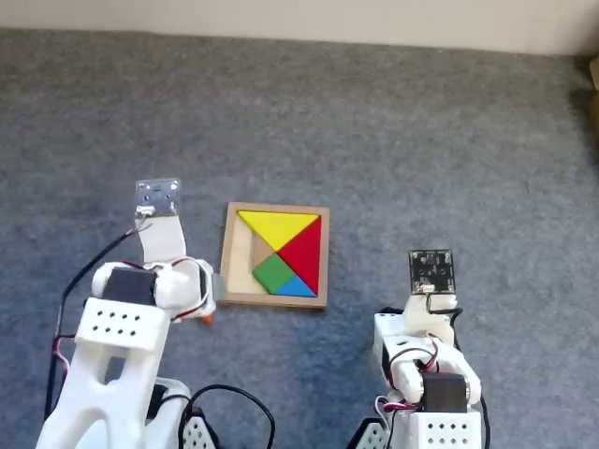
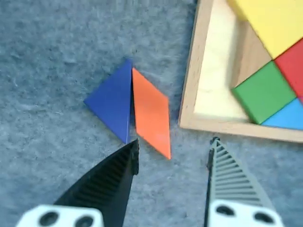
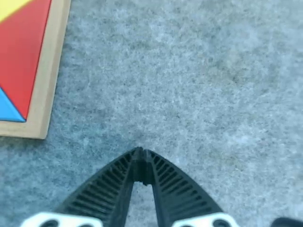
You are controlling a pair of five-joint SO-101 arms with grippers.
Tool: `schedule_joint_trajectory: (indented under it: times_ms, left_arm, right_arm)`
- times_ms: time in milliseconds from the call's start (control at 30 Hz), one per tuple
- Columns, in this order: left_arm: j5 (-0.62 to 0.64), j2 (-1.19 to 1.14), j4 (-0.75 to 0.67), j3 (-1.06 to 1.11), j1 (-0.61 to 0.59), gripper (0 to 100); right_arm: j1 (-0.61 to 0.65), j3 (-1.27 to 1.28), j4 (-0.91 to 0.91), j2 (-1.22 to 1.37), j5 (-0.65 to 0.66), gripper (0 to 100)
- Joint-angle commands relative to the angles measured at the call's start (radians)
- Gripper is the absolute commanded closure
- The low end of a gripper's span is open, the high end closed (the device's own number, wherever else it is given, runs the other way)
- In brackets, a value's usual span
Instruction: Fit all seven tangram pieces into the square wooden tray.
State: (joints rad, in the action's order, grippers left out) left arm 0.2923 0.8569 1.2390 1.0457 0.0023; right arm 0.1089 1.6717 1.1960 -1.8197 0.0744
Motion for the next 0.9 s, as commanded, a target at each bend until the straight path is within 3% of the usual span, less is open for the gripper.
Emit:
schedule_joint_trajectory:
  times_ms: [0, 400, 867]
  left_arm:
    - [-0.044, 0.021, 0.002, 0.002, -0.018, 77]
    - [-0.048, -0.021, 0.000, -0.002, -0.016, 77]
    - [-0.101, -0.634, -0.058, -0.251, -0.021, 77]
  right_arm:
    - [-0.013, 0.110, -0.002, -0.005, -0.003, 99.3]
    - [-0.013, 0.110, -0.002, -0.005, -0.003, 99.3]
    - [-0.013, 0.110, -0.002, -0.005, -0.003, 99.3]
